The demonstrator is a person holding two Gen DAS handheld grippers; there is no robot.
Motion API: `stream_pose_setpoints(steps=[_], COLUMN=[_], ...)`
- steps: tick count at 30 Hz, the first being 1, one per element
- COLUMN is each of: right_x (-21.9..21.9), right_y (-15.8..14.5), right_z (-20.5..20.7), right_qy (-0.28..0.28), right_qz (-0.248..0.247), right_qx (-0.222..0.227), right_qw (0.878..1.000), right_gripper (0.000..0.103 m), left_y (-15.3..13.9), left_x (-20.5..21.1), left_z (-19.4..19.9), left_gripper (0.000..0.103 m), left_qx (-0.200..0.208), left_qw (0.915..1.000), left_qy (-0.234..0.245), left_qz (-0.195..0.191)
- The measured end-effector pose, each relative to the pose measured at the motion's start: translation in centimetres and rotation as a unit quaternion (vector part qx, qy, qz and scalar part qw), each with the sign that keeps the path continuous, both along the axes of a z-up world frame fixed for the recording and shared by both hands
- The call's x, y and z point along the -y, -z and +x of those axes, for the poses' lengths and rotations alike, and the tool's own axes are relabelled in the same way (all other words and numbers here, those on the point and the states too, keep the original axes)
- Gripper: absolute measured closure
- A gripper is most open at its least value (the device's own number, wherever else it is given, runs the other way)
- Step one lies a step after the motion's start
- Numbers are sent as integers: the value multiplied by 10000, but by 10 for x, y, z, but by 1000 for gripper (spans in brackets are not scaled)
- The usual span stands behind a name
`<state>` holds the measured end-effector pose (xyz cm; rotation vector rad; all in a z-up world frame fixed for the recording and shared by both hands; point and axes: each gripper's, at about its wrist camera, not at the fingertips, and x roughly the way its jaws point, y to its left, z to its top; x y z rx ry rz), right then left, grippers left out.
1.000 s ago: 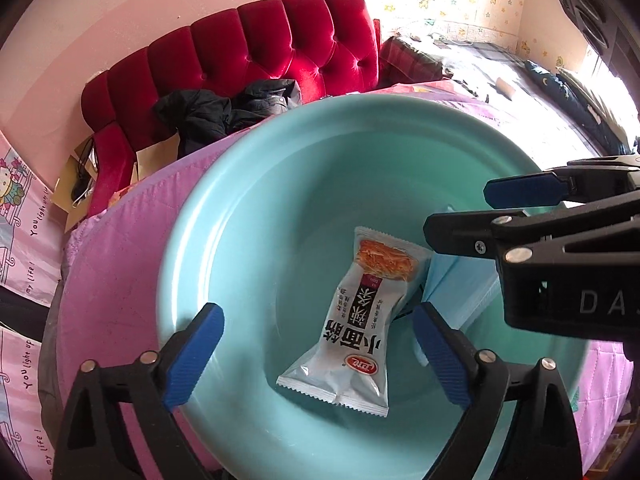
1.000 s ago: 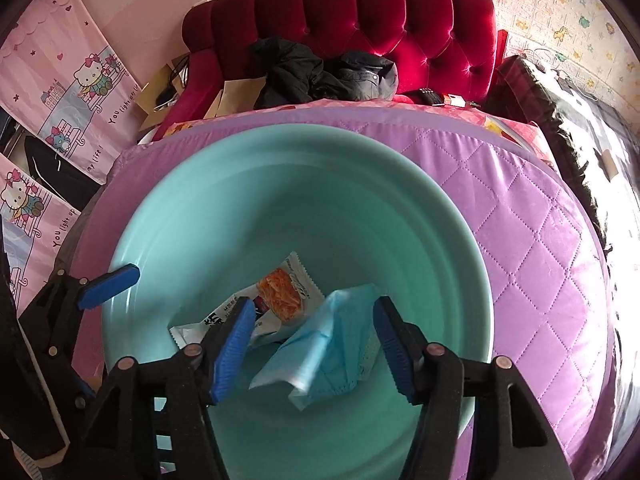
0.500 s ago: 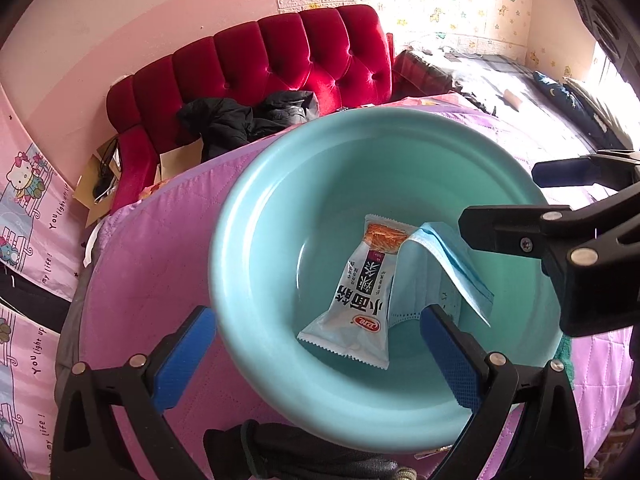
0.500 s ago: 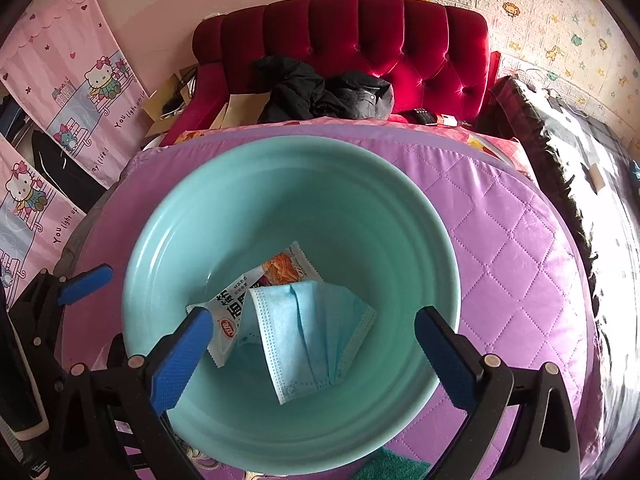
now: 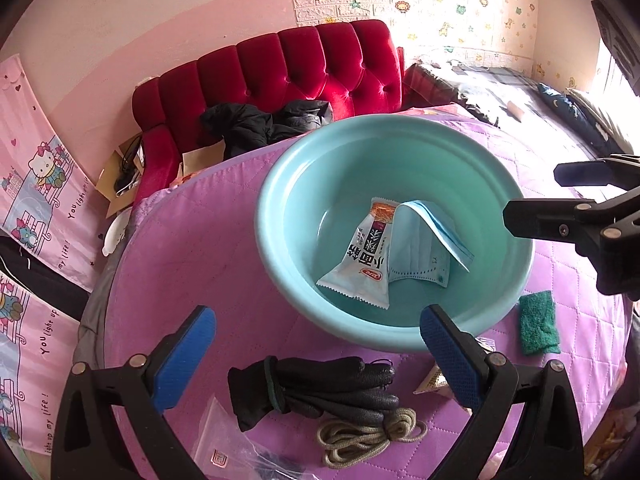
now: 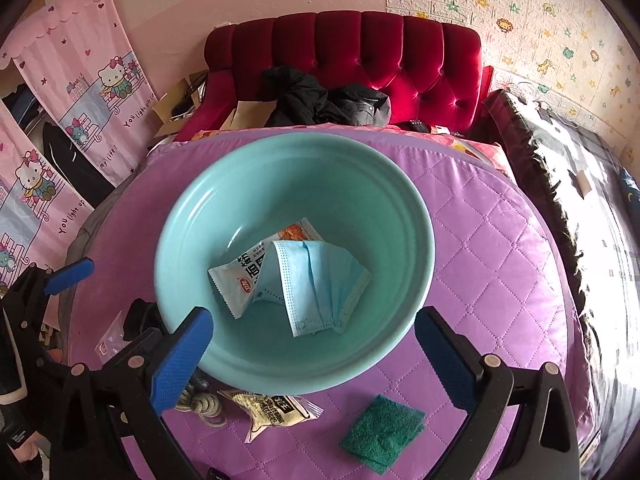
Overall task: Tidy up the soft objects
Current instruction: 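Withdraw both tools from the basin toward the remaining items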
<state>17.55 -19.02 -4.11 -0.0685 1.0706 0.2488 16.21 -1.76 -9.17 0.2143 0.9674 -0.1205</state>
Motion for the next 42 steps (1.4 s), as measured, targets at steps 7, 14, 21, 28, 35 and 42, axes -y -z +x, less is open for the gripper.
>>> stream_pose_setpoints(steps=[7, 14, 21, 28, 35, 42], right_x=[7, 21, 32, 41, 53, 62], right_y=[-3, -4, 2, 18, 36, 58], right_z=[-29, -57, -82, -102, -114, -120], right_qy=[57, 87, 36, 37, 125, 170], right_qz=[-9, -30, -196, -313, -245, -304], right_qx=[113, 146, 247, 264, 228, 75], right_qw=[9999, 9999, 9995, 9992, 9994, 9994], right_gripper=[0, 0, 0, 0, 0, 0], left_y=[-11, -14, -5, 14, 32, 53], left_x=[-12, -32, -49, -63, -79, -92], left_z=[-32, -58, -84, -106, -125, -136], left_gripper=[0, 0, 0, 0, 0, 0], left_qx=[238, 289, 269, 201, 87, -182], left_qw=[9997, 9991, 9992, 9993, 9987, 9972], left_qy=[-59, -194, -237, -302, -473, -687], left_qz=[-60, -228, -169, -76, -174, -213])
